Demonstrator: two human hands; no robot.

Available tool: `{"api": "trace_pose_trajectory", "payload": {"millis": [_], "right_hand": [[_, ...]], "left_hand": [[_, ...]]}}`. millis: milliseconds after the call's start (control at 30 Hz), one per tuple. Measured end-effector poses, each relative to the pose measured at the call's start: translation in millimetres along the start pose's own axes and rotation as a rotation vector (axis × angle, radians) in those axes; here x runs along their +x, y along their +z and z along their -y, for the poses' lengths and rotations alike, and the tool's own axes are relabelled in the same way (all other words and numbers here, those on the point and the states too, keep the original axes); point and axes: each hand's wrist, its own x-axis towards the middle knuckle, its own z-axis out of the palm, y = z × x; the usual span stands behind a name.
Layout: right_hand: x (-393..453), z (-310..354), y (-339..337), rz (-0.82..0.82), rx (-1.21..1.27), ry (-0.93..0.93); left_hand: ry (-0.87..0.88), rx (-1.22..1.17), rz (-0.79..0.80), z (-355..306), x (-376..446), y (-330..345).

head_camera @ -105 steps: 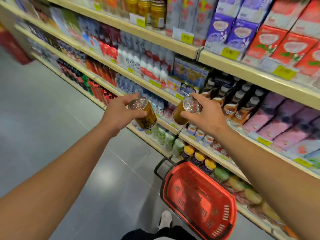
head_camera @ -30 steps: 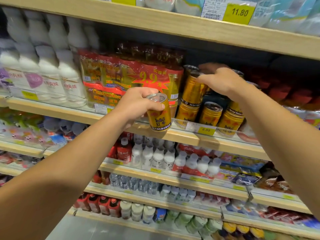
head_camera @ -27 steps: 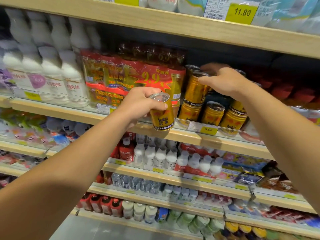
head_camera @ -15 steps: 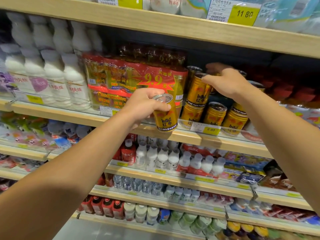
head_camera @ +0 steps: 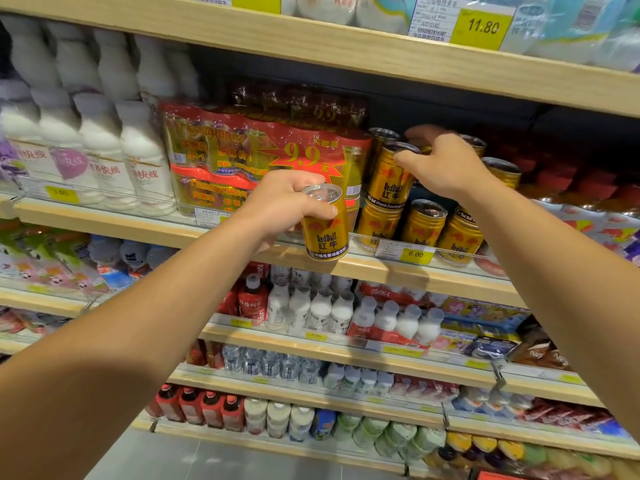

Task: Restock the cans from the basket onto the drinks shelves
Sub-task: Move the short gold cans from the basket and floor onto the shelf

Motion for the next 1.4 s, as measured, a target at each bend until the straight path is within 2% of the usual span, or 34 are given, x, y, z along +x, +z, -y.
{"api": "trace_pose_trajectory", "payload": {"millis": [133,300,433,600,800,967,1167,1400], "right_hand": [[-14,0,-10,-0.063,-0.047,-0.025],[-40,-31,-32,-0.209,-0.211,-0.222],[-47,-70,-50,-0.253,-0.332,-0.19],[-51,-112,-58,-0.185,-0.474,-0.115],[-53,-135,-46,-0.216,-0.516,-0.219],[-51,-146,-42,-0.247,-0.512,-0.243],[-50,-150,-36,-0.286,-0.487,-0.259],[-50,-152,-35,-0.315,-0.466,-0.27]], "left_hand": [[-0.002,0.017,-0.002,-6,0,5],[0.097,0.068,0.019,-25,-5,30],[0.208,0.124,0.052,-46,-6,57],[0.343,0.272,0.019,-72,-2,95],[0.505,0.642,-0.043,-91,17,130],[0.577,0.833,-0.048,-98,36,145],[0.544,0.997,-0.057,-100,57,152],[0.417,1.036,-0.015,-97,73,155]]}}
